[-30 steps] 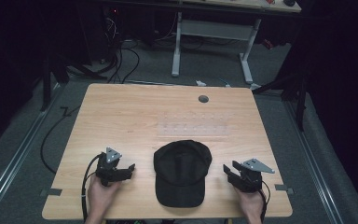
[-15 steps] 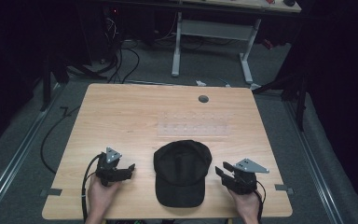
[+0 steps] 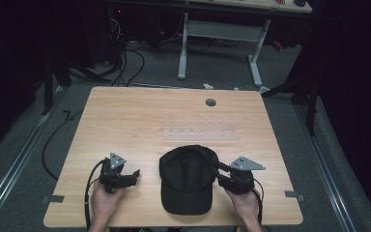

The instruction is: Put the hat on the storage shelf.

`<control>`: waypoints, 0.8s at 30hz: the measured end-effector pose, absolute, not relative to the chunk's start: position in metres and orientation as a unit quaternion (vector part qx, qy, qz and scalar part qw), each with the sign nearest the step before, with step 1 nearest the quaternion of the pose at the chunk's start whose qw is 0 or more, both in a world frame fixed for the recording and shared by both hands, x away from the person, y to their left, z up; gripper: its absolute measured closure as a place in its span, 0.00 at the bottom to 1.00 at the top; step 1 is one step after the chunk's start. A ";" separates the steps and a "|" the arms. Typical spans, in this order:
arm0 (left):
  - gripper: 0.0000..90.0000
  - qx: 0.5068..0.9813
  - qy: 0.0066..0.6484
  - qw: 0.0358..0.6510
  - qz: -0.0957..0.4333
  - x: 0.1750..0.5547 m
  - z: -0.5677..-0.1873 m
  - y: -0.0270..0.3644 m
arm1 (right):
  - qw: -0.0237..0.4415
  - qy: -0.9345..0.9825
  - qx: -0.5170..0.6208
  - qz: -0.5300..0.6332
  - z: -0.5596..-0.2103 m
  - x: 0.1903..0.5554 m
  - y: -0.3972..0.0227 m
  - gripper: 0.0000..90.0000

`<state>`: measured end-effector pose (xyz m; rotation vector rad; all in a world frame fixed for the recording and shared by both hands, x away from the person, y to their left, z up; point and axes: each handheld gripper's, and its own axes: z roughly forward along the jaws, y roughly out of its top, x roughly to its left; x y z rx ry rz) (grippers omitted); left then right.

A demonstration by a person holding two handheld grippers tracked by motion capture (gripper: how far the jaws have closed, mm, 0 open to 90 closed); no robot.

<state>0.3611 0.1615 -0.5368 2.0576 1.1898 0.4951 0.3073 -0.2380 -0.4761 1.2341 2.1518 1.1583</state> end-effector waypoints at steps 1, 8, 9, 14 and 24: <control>0.20 0.794 0.459 0.349 0.191 0.361 -0.537 0.162 | 0.198 0.770 0.443 0.414 -0.476 0.310 -0.237 0.69; 0.20 0.794 0.459 0.349 0.191 0.361 -0.537 0.162 | 0.174 0.776 0.448 0.409 -0.476 0.322 -0.230 0.71; 0.20 0.794 0.459 0.349 0.191 0.361 -0.537 0.162 | 0.170 0.778 0.448 0.408 -0.476 0.324 -0.229 0.71; 0.20 0.794 0.459 0.349 0.191 0.361 -0.537 0.162 | 0.170 0.784 0.450 0.392 -0.477 0.332 -0.225 0.72; 0.20 0.794 0.459 0.349 0.191 0.361 -0.537 0.162 | 0.152 0.789 0.450 0.390 -0.485 0.341 -0.226 0.80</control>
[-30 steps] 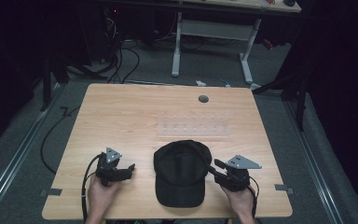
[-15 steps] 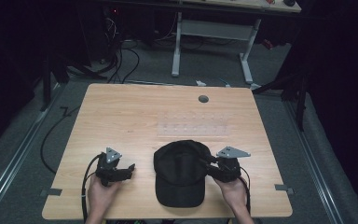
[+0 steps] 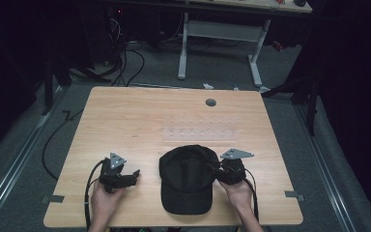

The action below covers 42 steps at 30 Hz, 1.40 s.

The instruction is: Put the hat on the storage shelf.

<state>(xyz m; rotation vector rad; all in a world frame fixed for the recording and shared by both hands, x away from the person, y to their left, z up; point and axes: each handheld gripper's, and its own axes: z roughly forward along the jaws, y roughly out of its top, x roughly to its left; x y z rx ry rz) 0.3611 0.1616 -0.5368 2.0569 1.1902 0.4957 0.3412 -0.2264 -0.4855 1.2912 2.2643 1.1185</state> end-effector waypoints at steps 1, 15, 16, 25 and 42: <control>0.20 0.794 0.459 0.349 0.191 0.361 -0.537 0.162 | 0.149 0.787 0.452 0.392 -0.486 0.341 -0.227 0.81; 0.20 0.791 0.465 0.348 0.194 0.362 -0.537 0.161 | 0.119 0.780 0.459 0.409 -0.485 0.344 -0.233 0.96; 0.20 0.790 0.466 0.348 0.194 0.363 -0.537 0.161 | 0.119 0.779 0.460 0.409 -0.485 0.344 -0.233 0.96; 0.20 0.789 0.468 0.347 0.194 0.363 -0.537 0.160 | 0.122 0.780 0.448 0.419 -0.484 0.340 -0.236 0.97; 0.23 0.804 0.440 0.366 0.159 0.355 -0.531 0.156 | 0.117 0.769 0.422 0.467 -0.472 0.333 -0.243 0.98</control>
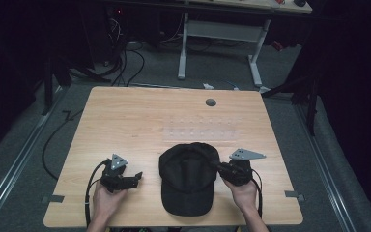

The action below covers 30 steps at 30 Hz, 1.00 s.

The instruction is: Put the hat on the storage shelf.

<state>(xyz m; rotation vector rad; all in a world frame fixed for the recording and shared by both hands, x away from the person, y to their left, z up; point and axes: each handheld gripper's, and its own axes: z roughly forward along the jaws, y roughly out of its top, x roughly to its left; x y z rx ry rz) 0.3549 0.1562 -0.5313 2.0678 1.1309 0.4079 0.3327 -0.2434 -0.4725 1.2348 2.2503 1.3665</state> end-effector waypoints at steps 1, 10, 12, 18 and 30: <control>0.23 0.806 0.438 0.368 0.153 0.354 -0.530 0.155 | 0.113 0.767 0.419 0.472 -0.471 0.333 -0.245 0.98; 0.18 0.817 0.393 0.407 0.110 0.347 -0.510 0.139 | 0.120 0.756 0.402 0.501 -0.454 0.334 -0.251 0.98; 0.17 0.819 0.384 0.414 0.100 0.347 -0.506 0.135 | 0.123 0.756 0.398 0.505 -0.450 0.334 -0.252 0.98; 0.17 0.821 0.359 0.436 0.077 0.345 -0.495 0.125 | 0.132 0.753 0.384 0.519 -0.438 0.334 -0.256 0.98; 0.17 0.832 0.329 0.443 0.050 0.346 -0.489 0.113 | 0.121 0.745 0.360 0.549 -0.425 0.336 -0.259 0.98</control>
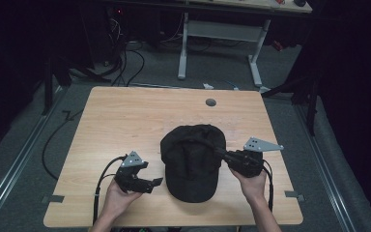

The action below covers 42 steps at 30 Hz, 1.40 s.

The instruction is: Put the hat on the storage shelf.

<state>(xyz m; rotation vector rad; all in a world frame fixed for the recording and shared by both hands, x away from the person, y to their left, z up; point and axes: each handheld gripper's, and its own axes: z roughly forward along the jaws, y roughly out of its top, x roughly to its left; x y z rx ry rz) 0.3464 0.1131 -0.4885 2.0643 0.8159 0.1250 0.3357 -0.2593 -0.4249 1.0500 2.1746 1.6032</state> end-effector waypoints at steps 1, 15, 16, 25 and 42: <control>0.17 0.833 0.326 0.445 0.047 0.347 -0.488 0.112 | 0.121 0.744 0.357 0.552 -0.424 0.336 -0.259 0.98; 0.17 0.832 0.313 0.458 0.000 0.352 -0.492 0.104 | 0.111 0.749 0.326 0.567 -0.417 0.337 -0.250 0.98; 0.17 0.832 0.311 0.459 -0.002 0.352 -0.492 0.103 | 0.110 0.749 0.323 0.568 -0.417 0.337 -0.249 0.98; 0.19 0.827 0.295 0.478 -0.024 0.351 -0.489 0.103 | 0.100 0.750 0.295 0.584 -0.409 0.339 -0.243 0.98; 0.44 0.837 0.262 0.479 -0.032 0.346 -0.477 0.100 | 0.121 0.756 0.278 0.581 -0.410 0.341 -0.240 0.98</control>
